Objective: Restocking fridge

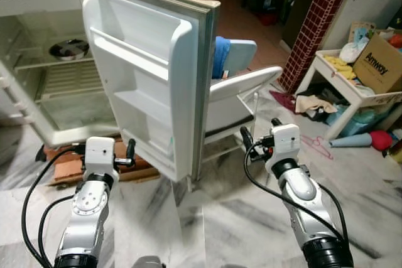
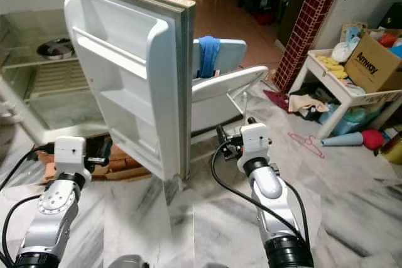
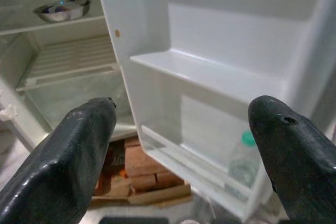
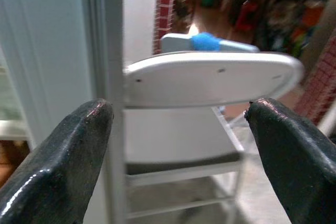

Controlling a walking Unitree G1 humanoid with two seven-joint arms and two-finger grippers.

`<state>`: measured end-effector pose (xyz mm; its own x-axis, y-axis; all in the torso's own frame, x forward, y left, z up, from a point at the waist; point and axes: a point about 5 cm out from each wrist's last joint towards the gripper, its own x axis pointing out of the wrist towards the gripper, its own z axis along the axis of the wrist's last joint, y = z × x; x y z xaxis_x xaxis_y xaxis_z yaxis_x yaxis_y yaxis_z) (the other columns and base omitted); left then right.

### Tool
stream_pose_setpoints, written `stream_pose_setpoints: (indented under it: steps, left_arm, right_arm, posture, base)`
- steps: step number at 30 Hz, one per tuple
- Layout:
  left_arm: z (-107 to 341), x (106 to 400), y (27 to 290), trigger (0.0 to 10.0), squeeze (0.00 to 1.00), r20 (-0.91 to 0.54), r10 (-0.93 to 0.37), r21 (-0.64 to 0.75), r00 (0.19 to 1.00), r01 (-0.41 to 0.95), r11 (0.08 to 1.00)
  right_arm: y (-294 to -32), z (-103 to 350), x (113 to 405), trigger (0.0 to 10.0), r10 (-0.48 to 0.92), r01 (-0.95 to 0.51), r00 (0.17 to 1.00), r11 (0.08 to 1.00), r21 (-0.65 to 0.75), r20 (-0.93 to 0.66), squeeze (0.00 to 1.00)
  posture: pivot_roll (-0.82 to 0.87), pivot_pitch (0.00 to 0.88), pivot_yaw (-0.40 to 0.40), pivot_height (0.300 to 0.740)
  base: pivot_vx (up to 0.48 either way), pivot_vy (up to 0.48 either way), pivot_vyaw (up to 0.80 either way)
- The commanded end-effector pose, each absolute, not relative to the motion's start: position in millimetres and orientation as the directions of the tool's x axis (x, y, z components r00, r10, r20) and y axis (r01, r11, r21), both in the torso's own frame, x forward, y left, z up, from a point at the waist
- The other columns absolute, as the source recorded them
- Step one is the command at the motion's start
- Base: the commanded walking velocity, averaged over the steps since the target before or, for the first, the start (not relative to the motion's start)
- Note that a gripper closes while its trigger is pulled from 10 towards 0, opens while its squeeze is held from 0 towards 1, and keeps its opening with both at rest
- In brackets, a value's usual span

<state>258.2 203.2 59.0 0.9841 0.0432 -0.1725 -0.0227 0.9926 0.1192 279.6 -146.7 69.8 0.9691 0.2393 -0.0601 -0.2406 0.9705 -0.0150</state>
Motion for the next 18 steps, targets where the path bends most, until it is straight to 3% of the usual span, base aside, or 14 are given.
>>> stream_pose_setpoints:
  steps: [1, 4, 8, 11, 18]
  left_arm:
    - [60, 258, 209, 10.0, 0.00, -0.180, 0.057, 0.123, 0.982, -0.035, 0.992]
    - [59, 256, 213, 10.0, 0.00, -0.181, 0.052, 0.141, 0.982, -0.026, 0.990]
    - [55, 254, 229, 10.0, 0.00, -0.205, 0.098, 0.153, 0.974, -0.067, 0.986]
    - [55, 252, 234, 10.0, 0.00, -0.207, 0.126, 0.177, 0.970, -0.090, 0.980]
    - [71, 255, 232, 10.0, 0.00, -0.164, 0.110, 0.223, 0.980, -0.072, 0.972]
  right_arm:
    - [-139, 72, 282, 10.0, 0.266, -0.266, 0.963, 0.964, 0.002, -0.049, 0.00]
    - [-145, 68, 284, 10.0, 0.213, -0.219, 0.974, 0.972, -0.084, -0.074, 0.00]
    - [-146, 69, 283, 10.0, 0.272, -0.275, 0.960, 0.961, -0.039, -0.071, 0.00]
    - [-148, 72, 286, 10.0, 0.261, -0.266, 0.963, 0.960, -0.091, -0.061, 0.00]
    - [-150, 84, 298, 10.0, 0.213, -0.214, 0.977, 0.975, -0.063, -0.021, 0.00]
  posture:
    - [0.07, 0.000, -0.055, 0.740]
    - [0.07, 0.000, -0.060, 0.740]
    - [0.08, 0.000, -0.062, 0.740]
    - [0.08, 0.000, -0.065, 0.740]
    - [0.12, 0.035, -0.070, 0.740]
  base:
    - [0.000, 0.000, 0.00]
    - [0.000, 0.000, 0.00]
    - [0.000, 0.000, 0.00]
    - [0.000, 0.000, 0.80]
    - [0.000, 0.000, 0.80]
